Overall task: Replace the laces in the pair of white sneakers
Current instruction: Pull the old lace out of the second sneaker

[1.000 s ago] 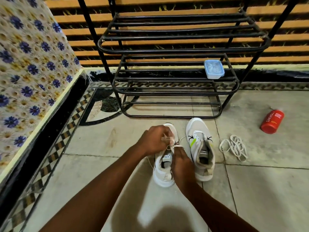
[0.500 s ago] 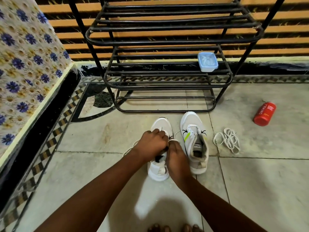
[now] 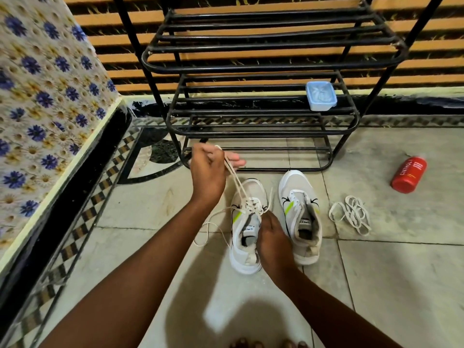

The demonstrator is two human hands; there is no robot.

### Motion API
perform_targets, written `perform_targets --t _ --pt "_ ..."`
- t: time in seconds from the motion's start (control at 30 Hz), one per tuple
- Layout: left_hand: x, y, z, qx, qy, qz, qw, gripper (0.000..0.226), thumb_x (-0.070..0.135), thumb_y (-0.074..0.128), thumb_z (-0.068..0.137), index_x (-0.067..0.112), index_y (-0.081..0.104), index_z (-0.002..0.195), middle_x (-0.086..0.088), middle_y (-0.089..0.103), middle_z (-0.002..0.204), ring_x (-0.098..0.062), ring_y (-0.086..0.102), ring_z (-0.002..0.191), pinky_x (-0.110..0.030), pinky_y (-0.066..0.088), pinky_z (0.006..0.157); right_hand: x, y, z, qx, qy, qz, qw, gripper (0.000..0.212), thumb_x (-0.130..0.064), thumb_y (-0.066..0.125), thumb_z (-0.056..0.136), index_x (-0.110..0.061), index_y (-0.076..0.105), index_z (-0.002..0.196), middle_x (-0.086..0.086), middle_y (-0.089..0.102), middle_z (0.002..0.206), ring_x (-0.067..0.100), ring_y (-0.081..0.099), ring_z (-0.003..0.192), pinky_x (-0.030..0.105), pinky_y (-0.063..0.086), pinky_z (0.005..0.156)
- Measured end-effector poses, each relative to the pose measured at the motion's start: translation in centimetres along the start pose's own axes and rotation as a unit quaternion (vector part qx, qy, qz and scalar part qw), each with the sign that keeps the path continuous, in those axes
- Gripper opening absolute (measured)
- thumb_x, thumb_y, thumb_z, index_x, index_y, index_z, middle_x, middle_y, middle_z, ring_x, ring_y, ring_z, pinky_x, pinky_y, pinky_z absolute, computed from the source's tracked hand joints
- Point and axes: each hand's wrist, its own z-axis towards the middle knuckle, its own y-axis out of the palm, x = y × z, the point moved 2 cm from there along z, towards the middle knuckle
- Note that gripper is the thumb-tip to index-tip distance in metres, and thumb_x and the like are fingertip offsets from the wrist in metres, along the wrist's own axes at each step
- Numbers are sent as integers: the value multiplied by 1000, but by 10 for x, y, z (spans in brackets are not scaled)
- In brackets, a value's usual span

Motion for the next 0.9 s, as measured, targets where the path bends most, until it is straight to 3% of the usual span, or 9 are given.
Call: perform_targets --t 0.07,0.17,0.33,0.47,0.63,0.73,0.8,0.83,0.9 --pt "-7 3 -7 -26 -70 -41 996 12 10 33 110 13 35 100 -16 74 80 -26 69 61 -38 54 60 0 -1 -1 1 16 7 1000 45 -2 57 87 -4 54 131 15 60 131 34 63 114 38 55 89" --pt "-35 -12 -12 -159 54 186 968 6 8 39 107 12 42 103 -5 73 78 -14 64 66 -32 47 68 -1 0 0 1 33 14 999 38 -1 59 87 -2 57 125 16 62 126 36 64 109 38 55 87" --pt "-68 -18 -32 -380 114 472 787 27 38 47 91 29 68 105 11 72 102 -16 50 97 -40 41 87 -1 -2 0 8 17 8 1000 35 -13 49 96 -5 56 129 15 60 127 35 63 111 40 53 90" --pt "-71 -10 -36 -370 129 510 766 30 57 61 96 31 74 103 13 68 97 -12 43 101 -37 24 80 -3 -1 0 22 38 24 999 36 -6 58 90 -2 59 126 17 63 125 36 65 108 39 55 87" --pt "-56 7 -37 -304 195 573 736 13 21 62 93 28 72 97 12 53 94 -18 45 107 -37 21 80 -2 -3 1 -10 31 35 999 45 3 70 79 2 62 123 20 65 122 38 69 102 39 58 79" --pt "-54 6 -37 -166 196 596 761 24 20 41 92 26 62 103 10 56 108 -17 48 114 -47 22 99 1 1 1 7 9 24 1000 50 2 68 78 1 59 128 21 62 129 38 66 111 42 59 85" --pt "-46 2 -34 -82 173 483 854 23 3 44 90 19 56 101 6 64 103 -16 60 107 -41 27 109 2 0 -1 24 4 26 999 47 -5 58 87 -2 56 134 17 59 136 36 63 118 43 57 93" --pt "-42 0 -33 -51 127 374 917 23 -5 44 93 14 53 100 1 68 98 -17 68 98 -32 39 105 0 -4 0 19 11 36 999 44 -13 49 94 -5 55 137 13 58 137 33 62 119 42 56 94" --pt "-37 0 -28 2 33 159 987 14 3 40 108 7 47 96 -10 69 80 -20 74 70 -26 58 65 -2 -8 -1 1 46 87 995 44 -14 49 93 -5 55 135 13 60 135 34 65 115 42 58 89"
